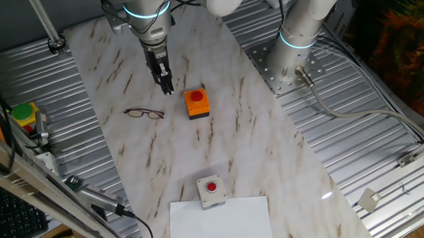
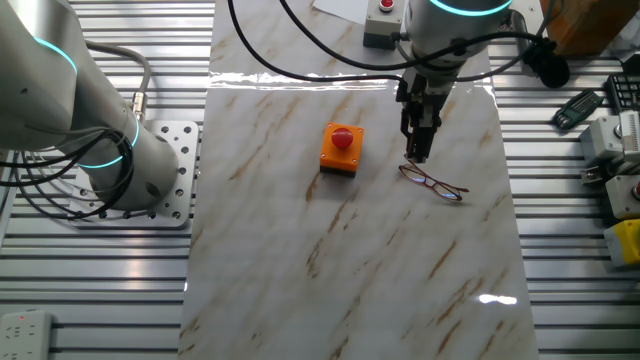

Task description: Unfold the leg of the glasses (with one hand)

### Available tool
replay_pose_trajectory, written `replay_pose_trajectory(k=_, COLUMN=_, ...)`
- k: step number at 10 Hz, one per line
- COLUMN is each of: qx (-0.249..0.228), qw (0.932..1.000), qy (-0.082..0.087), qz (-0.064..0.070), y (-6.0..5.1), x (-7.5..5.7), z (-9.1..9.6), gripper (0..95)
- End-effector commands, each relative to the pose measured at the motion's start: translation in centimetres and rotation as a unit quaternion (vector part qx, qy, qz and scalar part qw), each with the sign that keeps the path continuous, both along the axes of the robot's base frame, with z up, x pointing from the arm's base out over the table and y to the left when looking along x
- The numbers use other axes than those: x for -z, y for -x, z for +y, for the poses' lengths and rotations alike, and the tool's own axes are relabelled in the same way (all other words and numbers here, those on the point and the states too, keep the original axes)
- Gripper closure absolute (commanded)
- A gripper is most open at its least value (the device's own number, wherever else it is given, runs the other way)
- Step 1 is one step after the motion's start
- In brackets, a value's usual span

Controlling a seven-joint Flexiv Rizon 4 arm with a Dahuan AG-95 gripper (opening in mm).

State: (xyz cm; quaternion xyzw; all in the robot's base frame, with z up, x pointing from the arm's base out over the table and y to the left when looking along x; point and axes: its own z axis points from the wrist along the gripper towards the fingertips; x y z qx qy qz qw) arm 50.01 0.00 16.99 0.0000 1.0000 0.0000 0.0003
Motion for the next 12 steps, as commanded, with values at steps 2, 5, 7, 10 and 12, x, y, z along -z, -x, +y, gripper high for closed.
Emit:
replay_pose_trajectory(k=2, qx=-0.01, qw=0.9984, qy=-0.015, qz=-0.054, y=-0.11, x=-0.17, z=0.09, gripper=95.0)
replay_pose_trajectory(k=5, qx=-0.005, qw=0.9987, qy=-0.013, qz=-0.049, y=-0.79, x=-0.84, z=0.48, gripper=95.0)
replay_pose_trajectory(k=7, qx=-0.004, qw=0.9988, qy=-0.012, qz=-0.048, y=-0.82, x=-0.85, z=0.49, gripper=95.0)
replay_pose_trajectory(k=10, qx=-0.004, qw=0.9988, qy=-0.011, qz=-0.047, y=-0.82, x=-0.85, z=0.49, gripper=95.0)
replay_pose_trajectory(k=12, qx=-0.003, qw=0.9991, qy=-0.008, qz=-0.041, y=-0.82, x=-0.85, z=0.49, gripper=95.0)
